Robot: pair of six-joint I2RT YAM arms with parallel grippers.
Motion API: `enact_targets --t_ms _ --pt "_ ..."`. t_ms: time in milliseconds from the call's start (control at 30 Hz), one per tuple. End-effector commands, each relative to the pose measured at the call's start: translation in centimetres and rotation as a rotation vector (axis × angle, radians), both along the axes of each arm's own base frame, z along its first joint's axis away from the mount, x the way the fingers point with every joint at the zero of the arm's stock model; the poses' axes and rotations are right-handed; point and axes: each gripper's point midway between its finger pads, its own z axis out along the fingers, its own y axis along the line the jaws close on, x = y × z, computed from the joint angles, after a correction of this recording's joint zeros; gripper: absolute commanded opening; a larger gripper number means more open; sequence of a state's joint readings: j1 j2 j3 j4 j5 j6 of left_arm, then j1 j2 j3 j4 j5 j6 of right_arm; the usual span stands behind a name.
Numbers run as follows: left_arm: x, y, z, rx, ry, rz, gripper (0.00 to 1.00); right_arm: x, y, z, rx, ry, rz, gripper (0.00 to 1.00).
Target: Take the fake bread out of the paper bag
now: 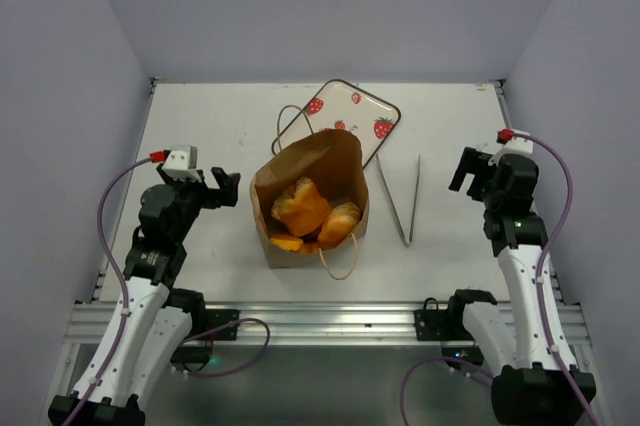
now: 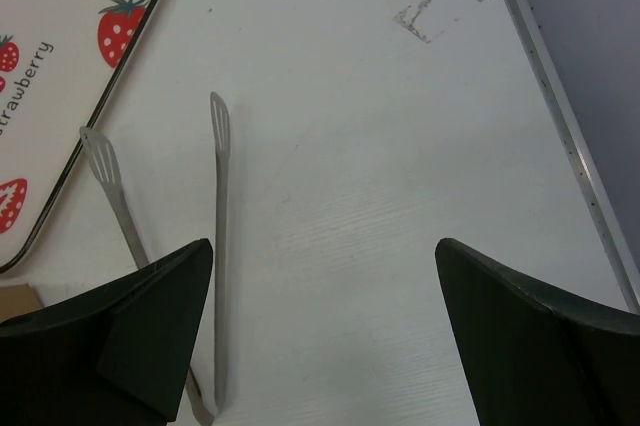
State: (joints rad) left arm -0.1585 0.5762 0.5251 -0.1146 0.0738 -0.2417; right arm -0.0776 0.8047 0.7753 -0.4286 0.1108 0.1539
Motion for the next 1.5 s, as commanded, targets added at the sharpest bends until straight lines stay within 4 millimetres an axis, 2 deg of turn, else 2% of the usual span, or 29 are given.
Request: enact_targets --t_ms 0,300,400,433,467,567,667,700,767,800,833,867,967,1067,1133,1267,1467 --pt "0.5 0.1 1.5 0.015 -0.066 0.007 1.00 0.6 -0.2 2.4 0.007 -0.080 -0.014 0.99" --pt "0.5 0.1 1.4 0.014 -0.063 0.005 0.99 0.3 0.4 2.3 -0.031 -0.117 0.059 0.99" --pt "0.5 0.1 1.4 0.016 -0.063 0.006 1.00 0.0 2.8 0.5 -0.102 -0.127 0.275 0.99" --pt "0.5 0.2 1.5 0.016 -0.065 0.010 1.00 -0.5 4.5 1.2 -0.104 -0.175 0.386 0.99" --pt "0.5 0.3 1.5 0.010 -0.060 0.017 1.00 -0.7 5.2 0.7 -0.113 -0.178 0.442 0.99" --pt "0.3 0.9 1.4 -0.001 -0.039 0.057 1.00 -1.7 7.5 1.1 -0.111 -0.176 0.601 0.99" --pt "-0.2 0.9 2.0 -0.034 0.001 0.068 0.99 -2.3 7.9 0.2 -0.135 -0.140 0.658 0.99" --pt "-0.4 0.7 3.9 -0.051 -0.023 0.062 1.00 -2.5 8.1 0.0 -0.141 -0.130 0.682 0.99" --pt "-0.9 0.5 5.1 -0.082 -0.009 0.053 1.00 -3.2 8.8 -0.7 -0.156 -0.090 0.765 0.99" --pt "-1.3 0.1 7.8 -0.100 -0.054 0.031 1.00 -3.5 9.6 -0.5 -0.138 -0.095 0.812 0.99" --pt "-1.6 0.0 9.0 -0.113 -0.066 0.022 1.00 -3.8 9.9 -0.6 -0.131 -0.088 0.838 0.99" --pt "-2.1 -0.4 11.1 -0.139 -0.089 0.003 0.99 -4.0 10.1 -0.6 -0.133 -0.081 0.859 0.99" --pt "-3.0 -0.9 14.2 -0.184 -0.120 -0.027 0.99 -4.1 10.1 -0.4 -0.146 -0.091 0.869 0.99" --pt "-3.7 -2.3 15.6 -0.201 -0.110 -0.107 0.99 -4.4 10.3 -0.2 -0.155 -0.105 0.882 0.99" --pt "-4.5 -4.1 16.1 -0.206 -0.099 -0.226 0.99 -4.6 10.6 -0.3 -0.148 -0.106 0.902 0.99" --pt "-5.6 -8.2 16.3 -0.224 0.003 -0.497 0.88 -4.8 10.8 -0.2 -0.149 -0.112 0.918 0.99" --pt "-4.5 -9.4 13.9 -0.189 0.117 -0.581 0.84 -4.9 10.8 -0.1 -0.150 -0.115 0.918 0.99"
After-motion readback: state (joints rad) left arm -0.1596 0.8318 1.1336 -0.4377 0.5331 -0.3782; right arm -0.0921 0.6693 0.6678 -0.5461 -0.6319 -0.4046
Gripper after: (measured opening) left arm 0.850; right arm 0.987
